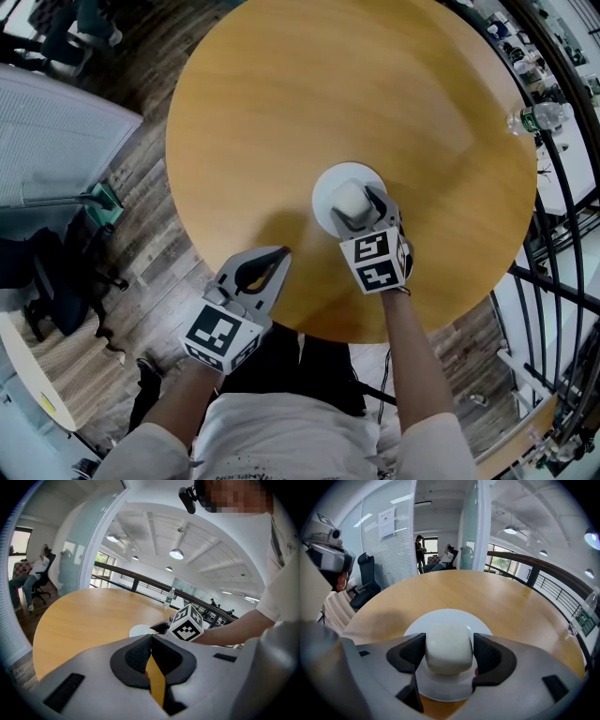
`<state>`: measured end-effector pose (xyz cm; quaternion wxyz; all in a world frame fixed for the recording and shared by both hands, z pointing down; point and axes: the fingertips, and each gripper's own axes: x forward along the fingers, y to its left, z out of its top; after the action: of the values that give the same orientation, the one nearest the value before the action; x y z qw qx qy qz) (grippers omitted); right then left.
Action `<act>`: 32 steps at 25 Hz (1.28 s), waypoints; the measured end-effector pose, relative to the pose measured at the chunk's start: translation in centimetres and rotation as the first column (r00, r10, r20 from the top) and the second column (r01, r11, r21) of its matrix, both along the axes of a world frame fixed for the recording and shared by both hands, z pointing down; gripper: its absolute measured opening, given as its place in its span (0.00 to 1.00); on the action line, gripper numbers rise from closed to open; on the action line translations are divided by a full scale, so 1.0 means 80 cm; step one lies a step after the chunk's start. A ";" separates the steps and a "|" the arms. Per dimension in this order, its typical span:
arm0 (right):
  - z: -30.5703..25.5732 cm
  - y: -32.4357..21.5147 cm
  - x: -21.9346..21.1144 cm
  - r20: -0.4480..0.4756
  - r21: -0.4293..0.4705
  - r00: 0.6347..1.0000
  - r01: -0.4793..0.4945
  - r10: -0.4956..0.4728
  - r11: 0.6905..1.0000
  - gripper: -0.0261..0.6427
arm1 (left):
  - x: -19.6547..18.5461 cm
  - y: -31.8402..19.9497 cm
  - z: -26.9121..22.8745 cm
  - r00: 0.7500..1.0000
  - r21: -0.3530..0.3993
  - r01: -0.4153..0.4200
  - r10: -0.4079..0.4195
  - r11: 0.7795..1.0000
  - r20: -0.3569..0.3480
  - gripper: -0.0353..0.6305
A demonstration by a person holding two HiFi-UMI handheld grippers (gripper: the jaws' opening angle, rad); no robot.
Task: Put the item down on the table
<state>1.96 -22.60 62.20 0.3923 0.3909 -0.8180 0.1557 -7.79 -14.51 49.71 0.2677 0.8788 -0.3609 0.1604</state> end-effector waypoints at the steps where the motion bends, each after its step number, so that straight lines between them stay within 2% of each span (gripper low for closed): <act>1: -0.001 0.000 0.000 0.004 0.002 1.000 0.000 0.000 1.000 0.51 | 0.000 0.000 0.000 1.000 0.001 0.000 0.000 1.000 0.000 0.09; 10: -0.027 0.000 0.000 0.062 0.016 0.998 -0.025 0.024 1.000 0.51 | -0.004 0.001 -0.009 1.000 0.005 0.003 -0.003 1.000 -0.003 0.09; 17: -0.056 0.016 0.012 0.119 0.047 0.992 -0.058 0.053 0.997 0.51 | 0.001 0.009 -0.032 1.000 0.045 -0.004 0.004 0.999 0.002 0.09; 26: -0.141 0.066 0.034 0.213 0.088 0.976 -0.074 0.054 0.993 0.50 | 0.012 0.039 -0.079 1.000 0.103 -0.013 0.012 0.995 0.011 0.09; 32: -0.207 0.105 0.058 0.293 0.139 0.951 -0.143 0.097 0.980 0.20 | 0.022 0.064 -0.110 1.000 0.144 -0.013 0.011 0.990 0.015 0.09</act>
<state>6.63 -14.20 45.61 0.2281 0.4436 -0.8502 0.1683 -6.05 -9.39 40.90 0.2001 0.8969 -0.3681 0.1417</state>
